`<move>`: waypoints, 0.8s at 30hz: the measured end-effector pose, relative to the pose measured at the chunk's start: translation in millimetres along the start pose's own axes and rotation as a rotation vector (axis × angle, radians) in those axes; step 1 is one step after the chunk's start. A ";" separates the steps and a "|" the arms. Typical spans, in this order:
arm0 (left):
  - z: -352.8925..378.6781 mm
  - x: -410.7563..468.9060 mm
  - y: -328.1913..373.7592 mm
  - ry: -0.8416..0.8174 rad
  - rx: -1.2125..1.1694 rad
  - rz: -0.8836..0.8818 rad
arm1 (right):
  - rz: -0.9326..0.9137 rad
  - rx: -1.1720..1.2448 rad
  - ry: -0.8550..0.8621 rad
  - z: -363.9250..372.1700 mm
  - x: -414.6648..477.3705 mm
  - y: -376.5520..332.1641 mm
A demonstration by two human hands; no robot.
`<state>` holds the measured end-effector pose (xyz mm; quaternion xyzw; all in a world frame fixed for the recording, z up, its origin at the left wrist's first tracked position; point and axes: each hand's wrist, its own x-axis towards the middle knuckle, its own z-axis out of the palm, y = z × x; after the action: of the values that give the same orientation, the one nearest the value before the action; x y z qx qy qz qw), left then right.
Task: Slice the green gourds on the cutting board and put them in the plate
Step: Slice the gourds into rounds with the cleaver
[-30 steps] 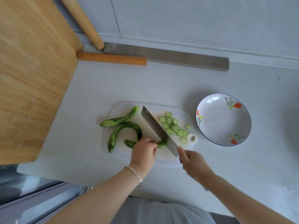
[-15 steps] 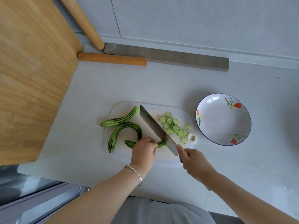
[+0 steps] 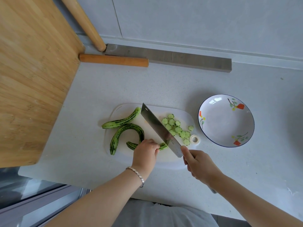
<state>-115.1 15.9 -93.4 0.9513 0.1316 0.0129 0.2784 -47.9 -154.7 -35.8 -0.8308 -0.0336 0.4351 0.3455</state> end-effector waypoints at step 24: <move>4.8 1.5 3.0 0.007 -0.020 0.008 | 0.027 0.005 0.000 -6.3 2.6 -2.3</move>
<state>-112.5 11.3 -95.9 0.9490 0.1287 0.0186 0.2871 -41.0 -155.4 -33.9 -0.8303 -0.0211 0.4398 0.3417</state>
